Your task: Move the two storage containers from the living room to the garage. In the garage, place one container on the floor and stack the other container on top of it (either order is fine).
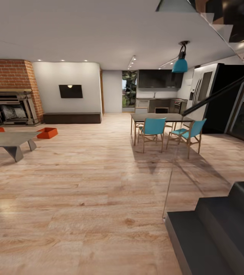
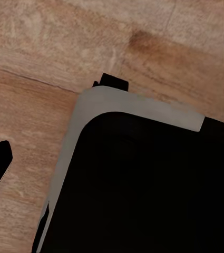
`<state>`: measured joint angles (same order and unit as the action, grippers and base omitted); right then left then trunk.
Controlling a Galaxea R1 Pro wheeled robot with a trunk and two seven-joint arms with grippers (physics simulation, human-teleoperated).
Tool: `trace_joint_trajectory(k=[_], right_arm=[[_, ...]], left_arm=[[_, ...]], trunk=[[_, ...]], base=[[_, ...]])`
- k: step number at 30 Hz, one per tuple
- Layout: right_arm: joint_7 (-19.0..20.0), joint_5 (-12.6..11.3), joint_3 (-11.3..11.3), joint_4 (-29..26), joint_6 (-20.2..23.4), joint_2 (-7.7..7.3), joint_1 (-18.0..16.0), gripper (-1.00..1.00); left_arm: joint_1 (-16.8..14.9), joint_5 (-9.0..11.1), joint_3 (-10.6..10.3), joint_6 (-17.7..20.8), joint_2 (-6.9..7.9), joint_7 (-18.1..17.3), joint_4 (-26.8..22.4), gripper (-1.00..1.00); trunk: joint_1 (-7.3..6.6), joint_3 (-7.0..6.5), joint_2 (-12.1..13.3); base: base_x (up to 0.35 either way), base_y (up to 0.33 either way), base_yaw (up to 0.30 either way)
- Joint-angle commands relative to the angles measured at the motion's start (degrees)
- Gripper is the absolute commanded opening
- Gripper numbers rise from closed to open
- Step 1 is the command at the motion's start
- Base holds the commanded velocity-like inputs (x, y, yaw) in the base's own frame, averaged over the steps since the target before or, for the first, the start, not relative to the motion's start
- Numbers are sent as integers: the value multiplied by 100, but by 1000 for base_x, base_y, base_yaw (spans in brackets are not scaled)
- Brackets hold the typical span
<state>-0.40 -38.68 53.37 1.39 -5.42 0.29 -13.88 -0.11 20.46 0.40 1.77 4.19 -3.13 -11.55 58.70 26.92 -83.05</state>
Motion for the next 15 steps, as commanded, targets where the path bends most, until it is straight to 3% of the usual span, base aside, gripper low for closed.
trace_joint_trajectory(k=[1, 5, 11, 15], right_arm=[[-4, -35, 46, 11, -14, 4, -6, 100], [-4, -35, 50, 11, -6, 5, -2, 100], [-4, -35, 51, 11, -3, 6, -4, 100], [-4, -35, 51, 11, -3, 6, -3, 100]], left_arm=[[0, 37, 4, 18, 2, -21, -5, 100], [2, 33, 4, -6, -2, -21, -8, 100], [2, 28, 4, -15, -7, -34, -19, 100], [1, 41, 4, 13, 52, -81, -14, 100]], trunk=[[3, 6, -3], [3, 6, -3], [3, 6, -3], [3, 6, -3]], base=[[333, 0, -44], [318, 0, -22], [90, 0, -2], [284, 0, 0]])
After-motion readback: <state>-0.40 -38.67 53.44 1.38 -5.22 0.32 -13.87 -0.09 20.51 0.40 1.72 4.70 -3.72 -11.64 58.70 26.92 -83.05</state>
